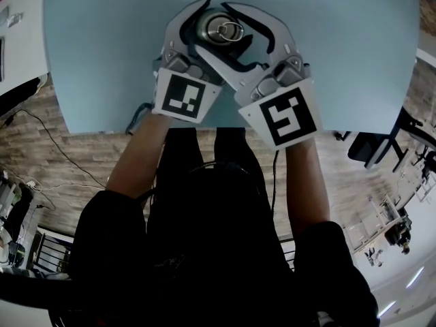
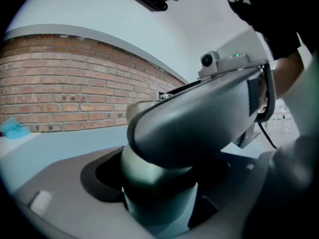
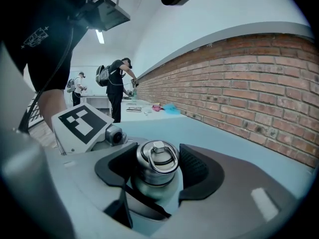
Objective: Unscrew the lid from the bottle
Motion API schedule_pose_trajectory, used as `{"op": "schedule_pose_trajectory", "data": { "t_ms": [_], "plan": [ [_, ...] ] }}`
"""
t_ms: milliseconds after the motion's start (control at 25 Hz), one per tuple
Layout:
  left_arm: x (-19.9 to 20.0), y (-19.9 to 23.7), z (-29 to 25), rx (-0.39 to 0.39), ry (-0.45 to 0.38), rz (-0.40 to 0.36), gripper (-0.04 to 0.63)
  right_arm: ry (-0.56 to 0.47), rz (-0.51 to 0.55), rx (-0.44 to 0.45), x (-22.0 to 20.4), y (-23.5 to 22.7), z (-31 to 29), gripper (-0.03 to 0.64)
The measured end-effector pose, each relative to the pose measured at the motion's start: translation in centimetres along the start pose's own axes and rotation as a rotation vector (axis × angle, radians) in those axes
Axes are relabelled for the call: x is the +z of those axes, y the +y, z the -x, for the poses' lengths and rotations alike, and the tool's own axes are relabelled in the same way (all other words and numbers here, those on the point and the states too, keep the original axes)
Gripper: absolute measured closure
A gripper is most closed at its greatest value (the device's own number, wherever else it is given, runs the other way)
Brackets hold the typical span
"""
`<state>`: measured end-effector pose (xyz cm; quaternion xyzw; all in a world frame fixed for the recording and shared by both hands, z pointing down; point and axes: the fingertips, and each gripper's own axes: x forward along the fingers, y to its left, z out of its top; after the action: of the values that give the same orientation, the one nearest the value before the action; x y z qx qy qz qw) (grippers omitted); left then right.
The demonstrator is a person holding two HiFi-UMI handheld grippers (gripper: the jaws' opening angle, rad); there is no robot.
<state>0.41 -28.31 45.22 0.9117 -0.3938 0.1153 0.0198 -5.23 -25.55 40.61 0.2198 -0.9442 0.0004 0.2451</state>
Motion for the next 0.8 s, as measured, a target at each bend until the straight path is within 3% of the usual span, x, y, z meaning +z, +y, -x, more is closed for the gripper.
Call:
{"op": "schedule_pose_trajectory", "data": {
  "t_ms": [400, 800],
  "plan": [
    [0.1, -0.4, -0.2, -0.106, -0.002, -0.031, 0.215, -0.015, 0.048, 0.111, -0.1, 0.1, 0.2, 0.351],
    [0.0, -1.2, 0.3, -0.305, -0.006, -0.078, 0.213, -0.038, 0.084, 0.229, 0.0, 0.6, 0.1, 0.350]
  ]
}}
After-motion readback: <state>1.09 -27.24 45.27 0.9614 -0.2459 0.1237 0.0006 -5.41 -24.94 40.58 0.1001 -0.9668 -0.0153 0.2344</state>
